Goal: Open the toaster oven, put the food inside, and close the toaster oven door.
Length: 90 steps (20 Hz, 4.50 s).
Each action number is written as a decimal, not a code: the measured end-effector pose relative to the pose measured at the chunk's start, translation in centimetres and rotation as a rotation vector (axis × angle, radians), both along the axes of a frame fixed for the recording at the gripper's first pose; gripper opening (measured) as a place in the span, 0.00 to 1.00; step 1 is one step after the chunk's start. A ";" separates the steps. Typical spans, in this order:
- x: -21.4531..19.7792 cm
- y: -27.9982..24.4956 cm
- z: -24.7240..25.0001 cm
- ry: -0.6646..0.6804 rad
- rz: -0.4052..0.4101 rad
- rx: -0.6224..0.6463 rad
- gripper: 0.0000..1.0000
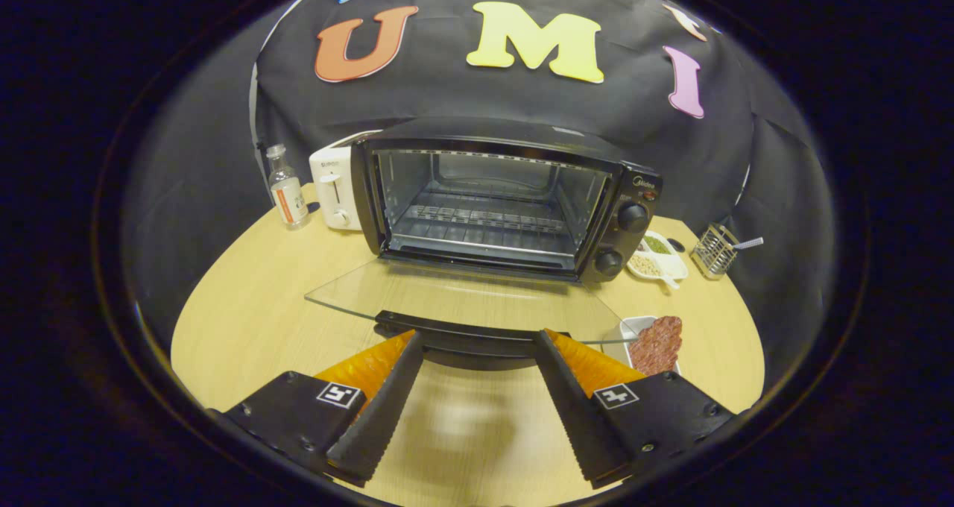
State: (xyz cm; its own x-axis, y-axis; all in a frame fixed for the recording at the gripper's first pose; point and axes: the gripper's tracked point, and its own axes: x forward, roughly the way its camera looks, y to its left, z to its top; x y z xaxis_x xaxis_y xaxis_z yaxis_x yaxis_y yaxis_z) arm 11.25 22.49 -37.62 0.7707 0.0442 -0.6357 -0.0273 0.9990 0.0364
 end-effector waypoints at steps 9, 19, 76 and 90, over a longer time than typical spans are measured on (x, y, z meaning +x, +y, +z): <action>-1.1 0.0 -5.0 0.133 -0.017 0.064 0.98; -1.4 -0.3 -5.1 0.124 0.057 0.048 0.98; 4.0 -14.0 9.4 0.077 0.068 0.808 0.10; 13.8 -5.4 3.5 -0.178 -0.488 1.285 0.10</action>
State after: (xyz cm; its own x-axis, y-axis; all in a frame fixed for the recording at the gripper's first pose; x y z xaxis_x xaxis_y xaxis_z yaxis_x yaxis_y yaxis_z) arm 25.01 17.08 -34.16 0.9429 0.2229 -0.2473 0.2102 0.1774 0.9614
